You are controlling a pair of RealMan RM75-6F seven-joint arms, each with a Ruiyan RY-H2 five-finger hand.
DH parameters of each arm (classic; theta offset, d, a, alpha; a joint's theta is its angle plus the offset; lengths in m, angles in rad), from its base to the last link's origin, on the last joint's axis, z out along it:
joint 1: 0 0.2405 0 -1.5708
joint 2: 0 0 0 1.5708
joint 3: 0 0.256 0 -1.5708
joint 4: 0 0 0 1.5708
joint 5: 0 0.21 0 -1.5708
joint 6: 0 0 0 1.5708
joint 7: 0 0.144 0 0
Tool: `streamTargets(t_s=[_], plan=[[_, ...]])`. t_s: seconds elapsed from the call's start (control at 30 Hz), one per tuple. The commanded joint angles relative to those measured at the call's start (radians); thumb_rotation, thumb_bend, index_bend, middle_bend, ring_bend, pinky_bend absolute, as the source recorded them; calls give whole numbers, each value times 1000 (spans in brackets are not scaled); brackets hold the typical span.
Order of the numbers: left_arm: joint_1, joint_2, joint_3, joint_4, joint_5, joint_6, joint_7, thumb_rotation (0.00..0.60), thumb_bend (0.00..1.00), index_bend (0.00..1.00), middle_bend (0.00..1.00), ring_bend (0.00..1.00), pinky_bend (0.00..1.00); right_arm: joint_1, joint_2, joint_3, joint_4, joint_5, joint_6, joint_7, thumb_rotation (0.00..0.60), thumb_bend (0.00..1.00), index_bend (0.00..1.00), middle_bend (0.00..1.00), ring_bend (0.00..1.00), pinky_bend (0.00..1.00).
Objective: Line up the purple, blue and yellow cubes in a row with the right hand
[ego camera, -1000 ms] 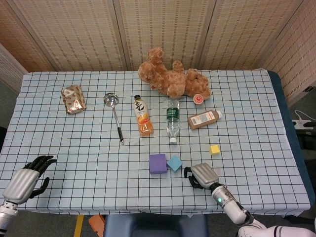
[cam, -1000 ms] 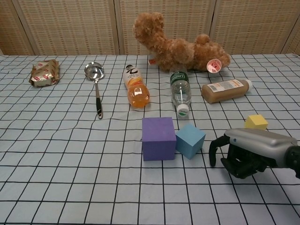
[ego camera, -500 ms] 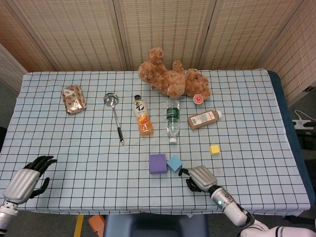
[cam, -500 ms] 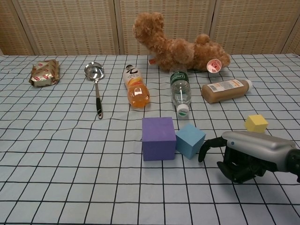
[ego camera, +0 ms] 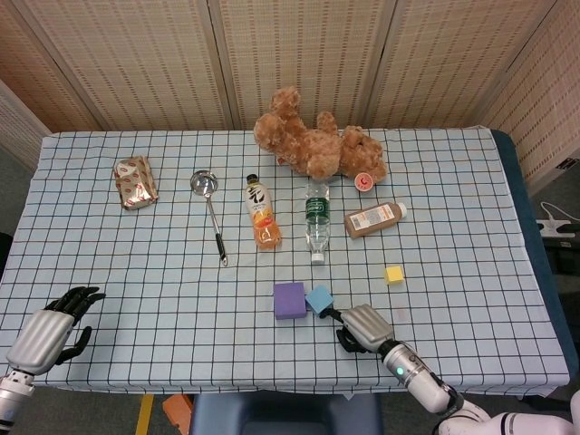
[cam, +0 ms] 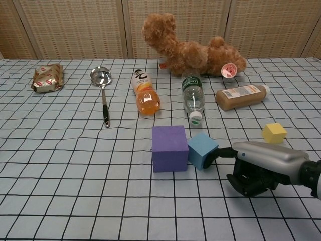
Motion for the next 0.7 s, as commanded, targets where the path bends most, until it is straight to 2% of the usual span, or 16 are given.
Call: streamTargets(t_s=[0.03,0.7], plan=[[-1,0,0,0,0,-1,0,600,562,191,129,110,333,3,-5,-1,6,-5,-4,9,600,615,231,933,989,1000],[-1,1,1,-3,-2,-5,3,600,560,191,130,110,335,15,-72,3,75,-57,14,81,600,614,216,933,989,1000]])
